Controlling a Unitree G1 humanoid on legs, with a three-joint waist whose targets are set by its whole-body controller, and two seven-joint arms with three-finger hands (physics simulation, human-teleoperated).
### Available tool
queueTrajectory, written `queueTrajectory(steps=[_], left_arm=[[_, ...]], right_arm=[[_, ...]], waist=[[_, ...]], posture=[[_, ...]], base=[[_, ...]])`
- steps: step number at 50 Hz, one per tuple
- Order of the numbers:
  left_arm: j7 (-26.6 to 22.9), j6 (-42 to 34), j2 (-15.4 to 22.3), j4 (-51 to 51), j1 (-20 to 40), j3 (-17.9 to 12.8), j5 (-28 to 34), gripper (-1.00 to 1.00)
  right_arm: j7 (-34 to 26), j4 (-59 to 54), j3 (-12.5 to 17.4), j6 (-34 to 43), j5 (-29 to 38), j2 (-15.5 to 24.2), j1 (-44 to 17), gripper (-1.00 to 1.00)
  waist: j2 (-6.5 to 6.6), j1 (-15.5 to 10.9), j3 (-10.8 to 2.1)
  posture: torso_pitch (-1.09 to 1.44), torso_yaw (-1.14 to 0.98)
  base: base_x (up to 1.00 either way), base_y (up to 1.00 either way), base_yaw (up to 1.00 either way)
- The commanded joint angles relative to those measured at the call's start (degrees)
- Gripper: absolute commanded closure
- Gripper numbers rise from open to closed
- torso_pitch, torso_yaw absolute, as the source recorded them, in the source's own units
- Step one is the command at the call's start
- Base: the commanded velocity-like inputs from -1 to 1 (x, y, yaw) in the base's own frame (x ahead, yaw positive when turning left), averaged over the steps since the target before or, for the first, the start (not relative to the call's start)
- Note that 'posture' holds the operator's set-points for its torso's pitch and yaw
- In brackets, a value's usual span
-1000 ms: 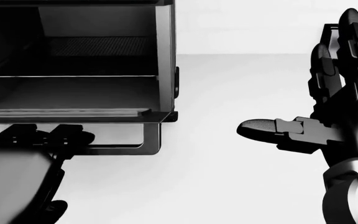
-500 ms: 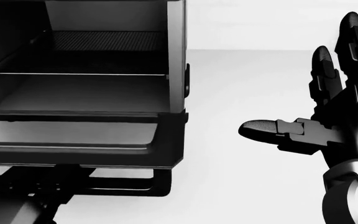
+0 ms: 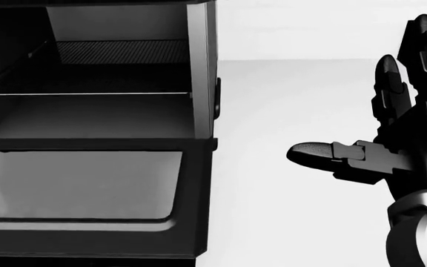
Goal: Open the toaster oven door.
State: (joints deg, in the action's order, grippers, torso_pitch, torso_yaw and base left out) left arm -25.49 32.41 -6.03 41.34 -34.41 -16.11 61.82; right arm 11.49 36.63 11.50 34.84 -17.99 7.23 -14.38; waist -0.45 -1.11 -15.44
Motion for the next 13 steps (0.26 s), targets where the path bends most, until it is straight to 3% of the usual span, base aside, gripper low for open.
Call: queueTrajectory(steps=[1, 13], left_arm=[[-2.00, 2.42, -0.31, -3.77, -1.39, -1.54, 2.81, -1.00], [-2.00, 11.67, -4.53, -7.57, -1.68, -7.74, 6.62, -1.00]], right_arm=[[-0.14, 1.86, 0.03, -1.10, -0.26, 0.35, -1.61, -1.00], [-0.11, 2.04, 0.07, -1.14, -0.40, 0.39, -1.44, -1.00]], waist=[[-0.49, 0.14, 0.54], [-0.19, 0.21, 0.07]], posture=[[-0.33, 0.00], [-0.33, 0.00]], base=[[0.00, 0.00, 0.00], [0.00, 0.00, 0.00]])
